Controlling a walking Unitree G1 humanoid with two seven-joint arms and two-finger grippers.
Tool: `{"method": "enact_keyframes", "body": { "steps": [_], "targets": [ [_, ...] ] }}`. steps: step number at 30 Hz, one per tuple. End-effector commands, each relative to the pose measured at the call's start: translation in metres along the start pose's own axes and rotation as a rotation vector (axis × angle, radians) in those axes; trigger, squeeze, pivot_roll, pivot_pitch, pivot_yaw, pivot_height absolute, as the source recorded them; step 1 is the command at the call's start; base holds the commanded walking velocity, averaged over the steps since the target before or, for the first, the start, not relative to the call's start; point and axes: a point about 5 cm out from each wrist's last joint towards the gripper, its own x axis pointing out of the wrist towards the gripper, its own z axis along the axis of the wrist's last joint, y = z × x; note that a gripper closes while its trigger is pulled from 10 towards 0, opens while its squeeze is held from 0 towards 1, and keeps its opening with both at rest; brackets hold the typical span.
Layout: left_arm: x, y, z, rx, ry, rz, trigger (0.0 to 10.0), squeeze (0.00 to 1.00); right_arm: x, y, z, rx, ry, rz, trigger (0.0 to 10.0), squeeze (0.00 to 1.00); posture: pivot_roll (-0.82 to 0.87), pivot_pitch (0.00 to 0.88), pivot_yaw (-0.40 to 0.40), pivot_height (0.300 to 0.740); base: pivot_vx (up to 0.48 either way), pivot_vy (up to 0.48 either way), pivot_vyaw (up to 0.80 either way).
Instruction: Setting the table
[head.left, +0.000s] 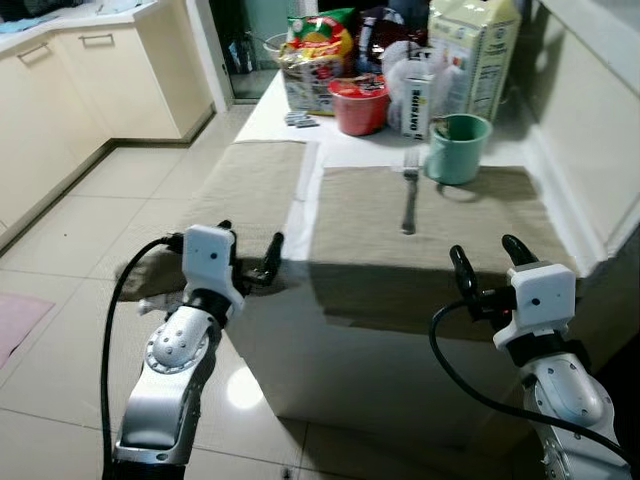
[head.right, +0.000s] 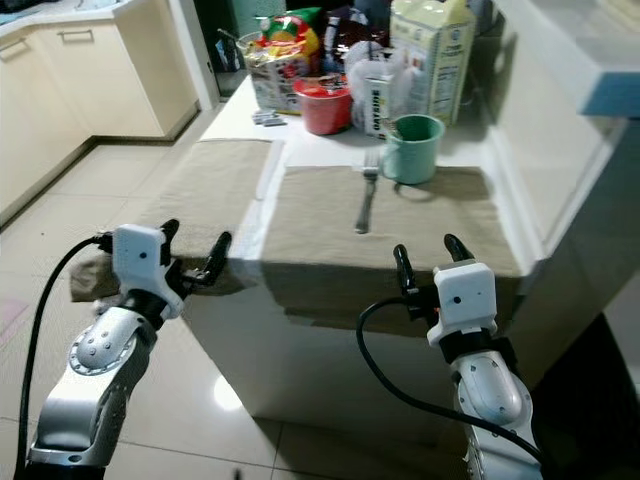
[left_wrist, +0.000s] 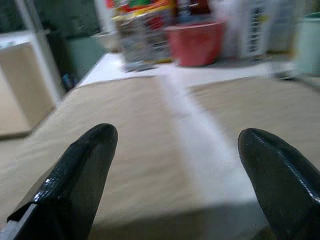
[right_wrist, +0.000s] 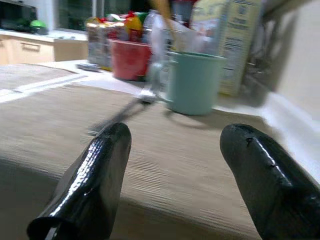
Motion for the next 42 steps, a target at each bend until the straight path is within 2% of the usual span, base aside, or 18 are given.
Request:
{"method": "enact_keyframes", "body": {
  "steps": [1,4,14,22,32,33,35,36,37,42],
  "targets": [
    [0.003,-0.001,0.002,-0.009,-0.009,-0.018,10.0,0.00,0.005,0.001,0.005,0.000,-0.008,-0.012,10.0,0.00,-0.26,0.000,0.138,0.740,0.000,0.000,0.00],
    [0.005,0.000,0.003,-0.005,-0.009,-0.017,10.0,0.00,0.008,0.003,0.007,0.029,-0.021,-0.005,10.0,0.00,-0.26,0.000,0.138,0.740,0.000,0.000,-0.37],
    [0.007,0.000,0.002,0.000,-0.005,-0.018,10.0,0.00,0.010,0.007,0.006,0.002,-0.018,0.020,10.0,0.00,-0.26,0.000,0.134,0.740,0.000,0.000,-0.54],
    [0.005,0.001,-0.001,0.006,0.010,-0.009,10.0,0.00,0.015,0.011,0.005,-0.024,-0.018,0.046,10.0,0.00,-0.24,0.000,0.128,0.740,0.000,0.000,0.00],
    [0.008,0.004,0.000,0.008,0.011,-0.001,10.0,0.00,0.018,0.018,0.006,0.007,-0.032,0.081,10.0,0.00,-0.24,0.000,0.122,0.740,0.000,0.000,0.00],
    [0.009,0.001,0.001,0.003,0.006,0.002,10.0,0.00,0.030,0.022,0.008,0.049,-0.035,0.093,10.0,0.00,-0.23,0.000,0.117,0.740,0.000,0.000,0.00],
    [0.009,0.001,0.001,0.003,0.006,0.002,10.0,0.00,0.030,0.022,0.008,0.049,-0.035,0.093,10.0,0.00,-0.23,0.000,0.117,0.740,0.000,0.000,0.00],
    [0.009,-0.001,0.003,0.010,-0.001,0.004,10.0,0.00,0.043,0.023,0.010,0.078,-0.042,0.092,10.0,0.00,-0.22,0.000,0.108,0.740,0.000,0.000,0.00],
    [0.009,-0.001,0.003,0.010,-0.001,0.004,10.0,0.00,0.043,0.023,0.010,0.078,-0.042,0.092,10.0,0.00,-0.22,0.000,0.108,0.740,0.000,0.000,0.00],
    [0.007,0.001,0.008,0.018,-0.014,0.021,10.0,0.00,0.069,0.026,0.018,0.101,-0.073,0.093,10.0,0.00,-0.17,0.000,0.103,0.740,0.000,0.000,0.00]
  ]
}}
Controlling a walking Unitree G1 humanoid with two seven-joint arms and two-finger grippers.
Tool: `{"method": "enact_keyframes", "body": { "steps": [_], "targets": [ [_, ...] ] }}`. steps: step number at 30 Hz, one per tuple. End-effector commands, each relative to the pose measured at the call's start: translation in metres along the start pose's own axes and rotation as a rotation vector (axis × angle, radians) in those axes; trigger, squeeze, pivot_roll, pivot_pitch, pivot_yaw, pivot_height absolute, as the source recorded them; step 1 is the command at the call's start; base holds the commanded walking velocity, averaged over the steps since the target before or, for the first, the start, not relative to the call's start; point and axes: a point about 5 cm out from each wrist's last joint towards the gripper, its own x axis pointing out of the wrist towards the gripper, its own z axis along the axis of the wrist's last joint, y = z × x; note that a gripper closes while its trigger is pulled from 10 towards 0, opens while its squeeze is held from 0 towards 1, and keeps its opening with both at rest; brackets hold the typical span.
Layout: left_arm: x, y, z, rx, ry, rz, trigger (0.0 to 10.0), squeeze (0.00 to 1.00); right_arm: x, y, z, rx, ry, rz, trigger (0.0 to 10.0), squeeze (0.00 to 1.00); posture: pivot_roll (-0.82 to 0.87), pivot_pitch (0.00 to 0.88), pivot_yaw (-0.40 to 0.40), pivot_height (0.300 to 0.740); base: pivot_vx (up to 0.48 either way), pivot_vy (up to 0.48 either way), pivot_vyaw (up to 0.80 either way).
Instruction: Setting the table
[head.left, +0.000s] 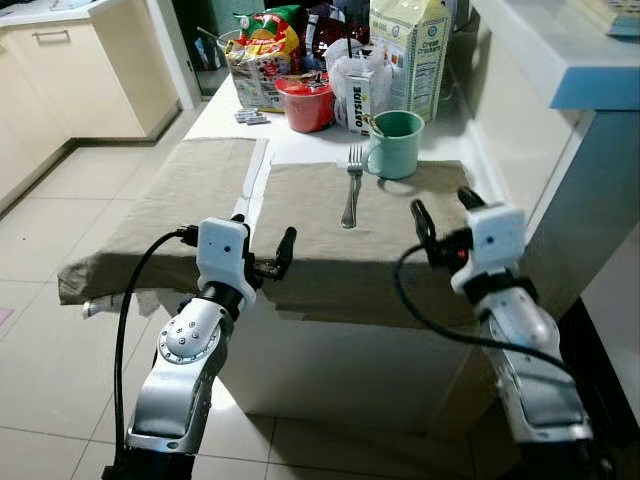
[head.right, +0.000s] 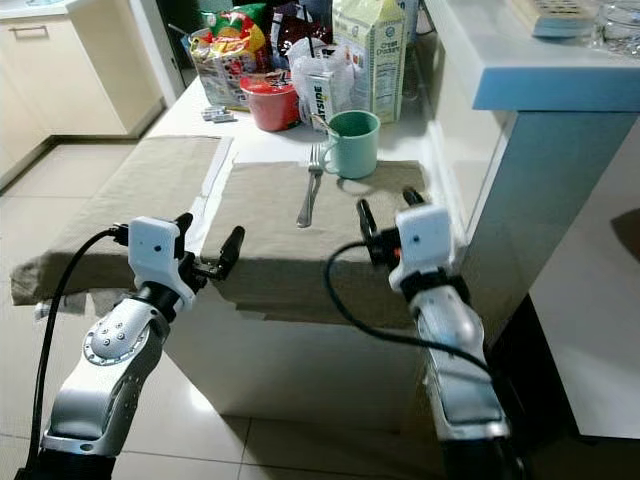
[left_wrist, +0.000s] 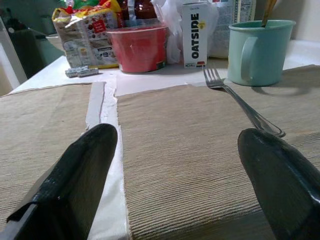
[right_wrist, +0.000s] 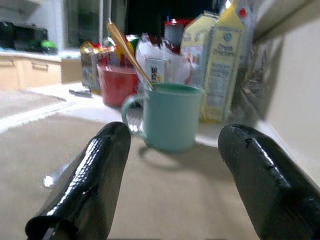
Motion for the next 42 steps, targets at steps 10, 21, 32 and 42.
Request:
{"method": "enact_keyframes", "body": {
  "steps": [10,21,32,42],
  "targets": [
    [-0.023,0.009,0.016,0.064,-0.027,0.075,10.0,0.00,0.058,0.008,-0.013,0.126,0.066,-0.040,10.0,0.00,0.03,0.022,0.034,0.740,0.000,0.000,0.00],
    [-0.052,0.017,0.021,0.096,0.011,0.136,10.0,0.00,0.108,0.018,-0.011,0.174,0.145,-0.046,10.0,0.00,0.13,0.117,0.008,0.740,0.000,0.000,0.00],
    [-0.058,0.017,0.021,0.091,0.039,0.147,10.0,0.00,0.117,0.014,-0.005,0.155,0.126,-0.138,10.0,0.00,0.10,0.118,0.000,0.740,0.000,0.000,0.00],
    [-0.049,0.012,0.020,0.082,0.035,0.122,10.0,0.00,0.117,0.008,-0.010,0.145,0.159,-0.206,10.0,0.00,0.07,0.089,-0.002,0.740,0.000,0.000,0.00]
  ]
}}
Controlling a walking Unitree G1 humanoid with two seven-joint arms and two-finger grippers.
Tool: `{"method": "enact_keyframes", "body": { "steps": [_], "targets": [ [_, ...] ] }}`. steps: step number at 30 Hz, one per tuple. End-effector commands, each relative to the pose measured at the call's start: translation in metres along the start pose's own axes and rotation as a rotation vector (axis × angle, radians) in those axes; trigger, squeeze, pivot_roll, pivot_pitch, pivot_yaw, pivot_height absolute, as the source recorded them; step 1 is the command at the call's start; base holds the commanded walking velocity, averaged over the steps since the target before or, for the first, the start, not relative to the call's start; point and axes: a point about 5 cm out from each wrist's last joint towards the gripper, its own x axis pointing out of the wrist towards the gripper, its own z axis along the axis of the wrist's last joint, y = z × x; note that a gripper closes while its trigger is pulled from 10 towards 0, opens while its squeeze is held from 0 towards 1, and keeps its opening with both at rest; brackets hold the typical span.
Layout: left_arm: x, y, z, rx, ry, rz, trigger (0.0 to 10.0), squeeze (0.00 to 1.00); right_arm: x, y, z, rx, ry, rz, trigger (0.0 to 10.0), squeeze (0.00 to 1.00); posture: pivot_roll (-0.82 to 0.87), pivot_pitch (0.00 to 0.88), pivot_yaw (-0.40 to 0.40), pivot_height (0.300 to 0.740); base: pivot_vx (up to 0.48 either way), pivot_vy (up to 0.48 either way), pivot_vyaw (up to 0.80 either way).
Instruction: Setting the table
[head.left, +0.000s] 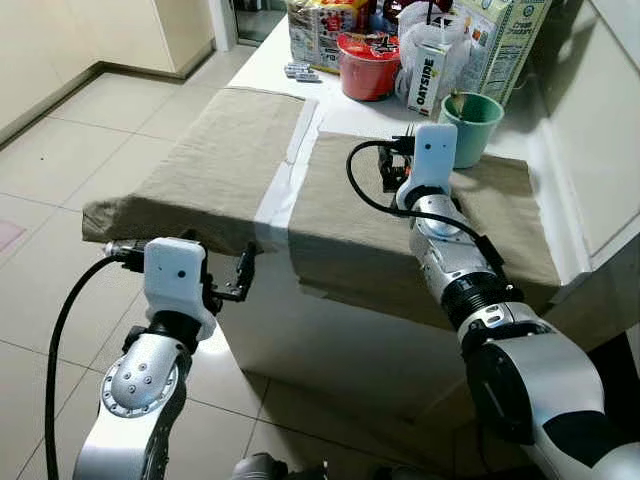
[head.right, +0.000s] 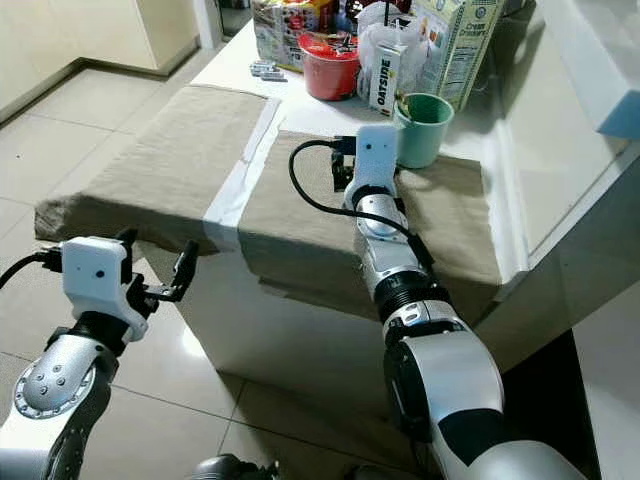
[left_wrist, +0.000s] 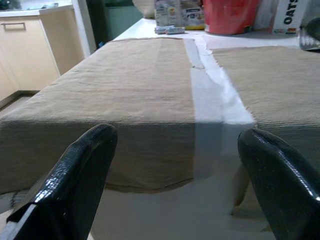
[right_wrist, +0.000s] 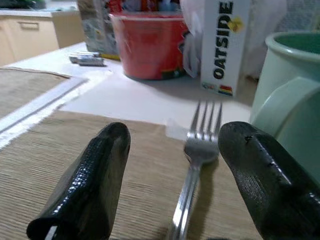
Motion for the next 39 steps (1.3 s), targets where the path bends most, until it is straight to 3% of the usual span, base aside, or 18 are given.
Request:
{"method": "enact_keyframes", "body": {
  "steps": [1,11,29,30,32,33,39],
  "targets": [
    [0.002,0.000,-0.001,0.007,0.009,-0.009,10.0,0.00,0.002,-0.006,0.001,-0.009,0.015,-0.038,10.0,0.00,0.06,0.088,-0.001,0.740,0.000,0.000,0.00],
    [0.002,0.002,-0.001,0.014,0.013,-0.017,10.0,0.00,-0.001,-0.004,-0.013,-0.014,0.094,-0.048,10.0,0.00,0.06,0.096,0.002,0.740,0.000,0.000,0.00],
    [-0.004,0.001,-0.002,0.017,0.032,-0.027,10.0,0.00,-0.006,0.014,-0.033,0.002,0.272,0.025,10.0,0.00,0.07,0.129,-0.004,0.740,0.000,0.000,0.00],
    [-0.005,0.001,-0.001,0.019,0.033,-0.026,10.0,0.00,-0.006,0.014,-0.033,0.006,0.278,0.025,8.9,0.00,0.07,0.131,-0.003,0.740,0.000,0.000,0.00],
    [-0.005,0.002,-0.001,0.021,0.035,-0.026,10.0,0.00,-0.006,0.014,-0.035,0.012,0.295,0.021,1.2,0.00,0.07,0.132,-0.002,0.740,0.000,0.000,0.00],
    [-0.005,0.003,-0.001,0.022,0.036,-0.026,10.0,0.00,-0.007,0.015,-0.037,0.023,0.313,0.021,0.0,0.00,0.07,0.132,-0.002,0.740,0.000,0.000,0.00],
    [-0.004,0.002,-0.001,0.022,0.038,-0.029,10.0,0.00,-0.011,0.016,-0.045,0.034,0.370,0.029,0.0,0.00,0.07,0.134,-0.003,0.740,0.000,0.000,0.00]
  ]
}}
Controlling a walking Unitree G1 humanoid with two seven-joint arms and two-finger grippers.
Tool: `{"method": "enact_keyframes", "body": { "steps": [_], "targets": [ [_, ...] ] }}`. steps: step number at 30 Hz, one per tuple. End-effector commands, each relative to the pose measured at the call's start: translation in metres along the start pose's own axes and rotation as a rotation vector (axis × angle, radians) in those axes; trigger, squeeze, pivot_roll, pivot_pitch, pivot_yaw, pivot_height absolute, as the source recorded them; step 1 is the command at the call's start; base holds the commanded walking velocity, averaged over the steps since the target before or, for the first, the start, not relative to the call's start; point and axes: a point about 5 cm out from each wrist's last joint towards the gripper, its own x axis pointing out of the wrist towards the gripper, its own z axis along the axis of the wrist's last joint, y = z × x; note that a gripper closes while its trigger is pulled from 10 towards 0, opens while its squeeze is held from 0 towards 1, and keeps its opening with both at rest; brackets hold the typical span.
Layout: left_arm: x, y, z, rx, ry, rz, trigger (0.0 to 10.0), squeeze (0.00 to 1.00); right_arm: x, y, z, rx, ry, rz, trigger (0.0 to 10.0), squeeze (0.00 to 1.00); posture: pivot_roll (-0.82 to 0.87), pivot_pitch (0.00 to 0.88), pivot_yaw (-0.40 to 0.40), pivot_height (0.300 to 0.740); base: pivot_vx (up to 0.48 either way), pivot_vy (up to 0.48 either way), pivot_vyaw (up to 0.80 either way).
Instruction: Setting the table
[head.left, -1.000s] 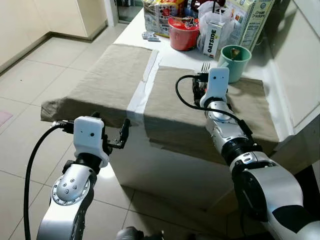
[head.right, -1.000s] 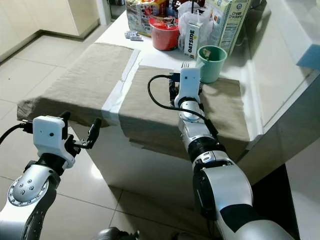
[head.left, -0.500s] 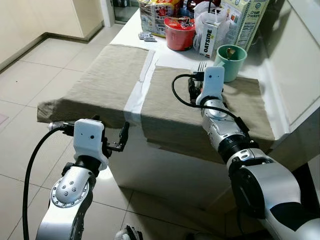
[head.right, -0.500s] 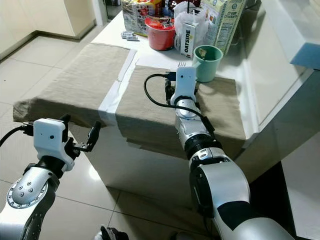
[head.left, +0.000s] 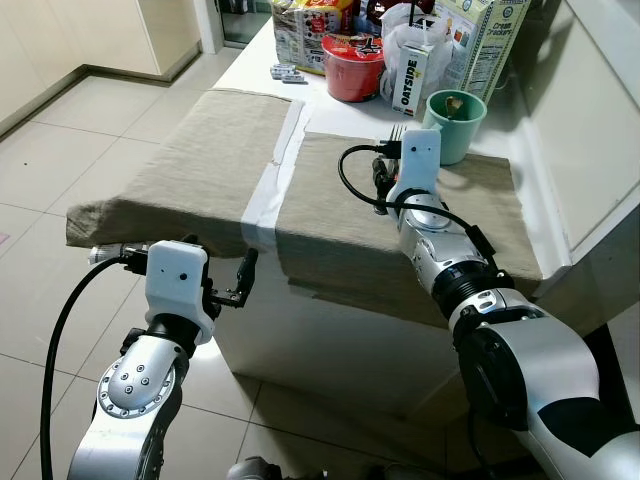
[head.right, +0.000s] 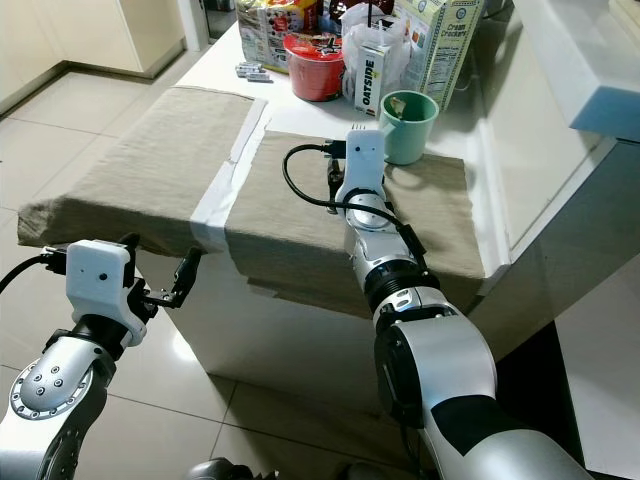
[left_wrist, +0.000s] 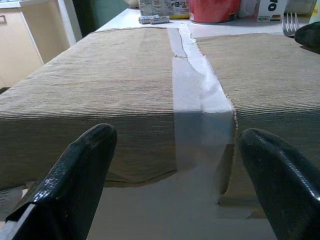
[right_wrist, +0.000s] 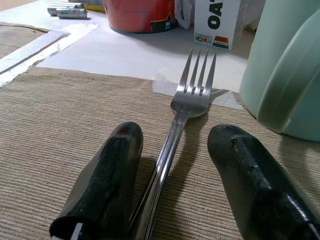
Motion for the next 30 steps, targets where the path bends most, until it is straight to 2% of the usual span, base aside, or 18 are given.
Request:
{"method": "enact_keyframes", "body": {
  "steps": [1,13,18,23,25,26,27,28,30],
  "targets": [
    [-0.001,-0.001,0.004,0.004,-0.009,-0.013,10.0,0.00,-0.008,0.001,-0.044,0.020,0.201,0.006,0.0,0.00,0.07,0.133,-0.002,0.740,0.000,0.000,0.00],
    [0.000,0.000,0.004,0.010,-0.005,-0.018,10.0,0.00,-0.015,-0.002,-0.064,-0.003,0.316,0.002,0.0,0.00,0.07,0.136,-0.001,0.740,0.000,0.000,0.00],
    [0.000,-0.001,0.004,0.012,-0.005,-0.020,10.0,0.00,-0.013,0.000,-0.060,-0.020,0.288,0.020,0.0,0.00,0.06,0.137,-0.003,0.740,0.000,0.000,0.00],
    [0.002,-0.003,0.003,0.010,-0.007,-0.023,10.0,0.00,-0.008,0.013,-0.038,-0.063,0.164,0.080,0.0,0.00,0.06,0.135,-0.003,0.740,0.000,0.000,0.00],
    [0.003,-0.004,0.004,0.007,-0.011,-0.025,10.0,0.00,-0.006,0.020,-0.022,-0.109,0.055,0.105,0.0,0.00,0.05,0.135,-0.004,0.740,0.000,0.000,0.00],
    [0.003,-0.004,0.004,0.007,-0.011,-0.025,10.0,0.00,-0.006,0.020,-0.022,-0.109,0.055,0.105,0.0,0.00,0.05,0.135,-0.004,0.740,0.000,0.000,0.00],
    [0.004,-0.005,0.004,0.006,-0.012,-0.026,10.0,0.00,-0.005,0.025,-0.008,-0.127,-0.035,0.127,0.0,0.00,0.05,0.134,-0.005,0.740,0.000,0.000,0.00],
    [0.004,-0.005,0.004,0.006,-0.012,-0.026,10.0,0.00,-0.005,0.025,-0.008,-0.127,-0.035,0.127,0.0,0.00,0.05,0.134,-0.005,0.740,0.000,0.000,0.00],
    [0.005,-0.005,0.003,0.006,-0.013,-0.028,10.0,0.00,-0.006,0.032,0.009,-0.169,-0.161,0.150,0.0,0.00,0.05,0.133,-0.005,0.740,0.000,0.000,0.00]
  ]
}}
